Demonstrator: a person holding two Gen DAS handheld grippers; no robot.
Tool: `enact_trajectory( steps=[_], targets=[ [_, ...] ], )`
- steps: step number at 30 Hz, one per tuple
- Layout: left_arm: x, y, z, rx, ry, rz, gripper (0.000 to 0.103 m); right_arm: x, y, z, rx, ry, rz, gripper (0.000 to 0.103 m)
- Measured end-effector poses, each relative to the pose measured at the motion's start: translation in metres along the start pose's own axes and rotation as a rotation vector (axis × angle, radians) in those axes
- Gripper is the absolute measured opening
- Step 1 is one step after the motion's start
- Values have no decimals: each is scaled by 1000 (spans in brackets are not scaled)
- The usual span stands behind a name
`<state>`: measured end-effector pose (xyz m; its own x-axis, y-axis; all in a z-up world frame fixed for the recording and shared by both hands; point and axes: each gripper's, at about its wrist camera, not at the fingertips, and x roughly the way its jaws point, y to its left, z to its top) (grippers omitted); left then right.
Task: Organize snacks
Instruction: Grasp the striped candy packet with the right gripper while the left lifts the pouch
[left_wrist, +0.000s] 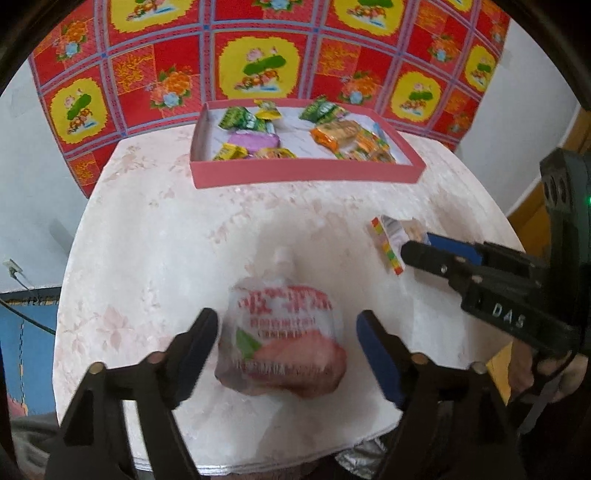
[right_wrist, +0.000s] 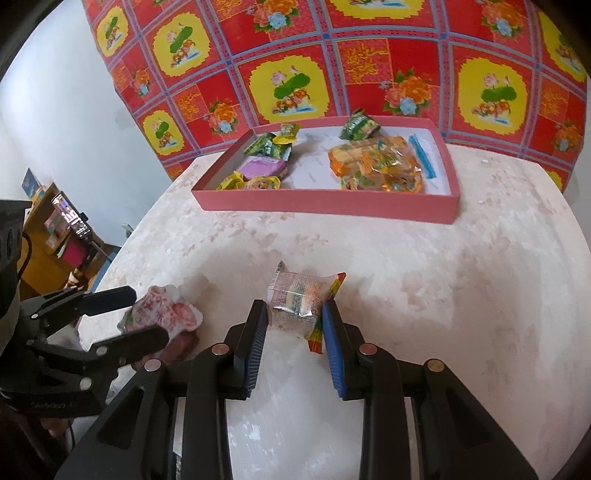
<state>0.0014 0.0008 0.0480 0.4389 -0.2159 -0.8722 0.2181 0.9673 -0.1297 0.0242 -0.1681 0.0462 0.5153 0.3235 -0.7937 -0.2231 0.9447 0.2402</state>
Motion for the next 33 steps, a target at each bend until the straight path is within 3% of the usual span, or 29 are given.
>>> enact_trajectory(
  steps=[8, 14, 23, 33],
  targets=[
    [8, -4, -8, 34, 25, -22, 90, 1, -6, -7, 19, 13, -11, 31],
    [25, -6, -11, 46, 65, 26, 90, 8, -8, -9, 23, 29, -8, 31],
    [23, 0, -12, 39, 42, 74, 74, 12, -7, -9, 18, 36, -7, 32],
    [12, -6, -5, 62, -17, 51, 74, 11, -8, -8, 17, 30, 4, 32]
  ],
)
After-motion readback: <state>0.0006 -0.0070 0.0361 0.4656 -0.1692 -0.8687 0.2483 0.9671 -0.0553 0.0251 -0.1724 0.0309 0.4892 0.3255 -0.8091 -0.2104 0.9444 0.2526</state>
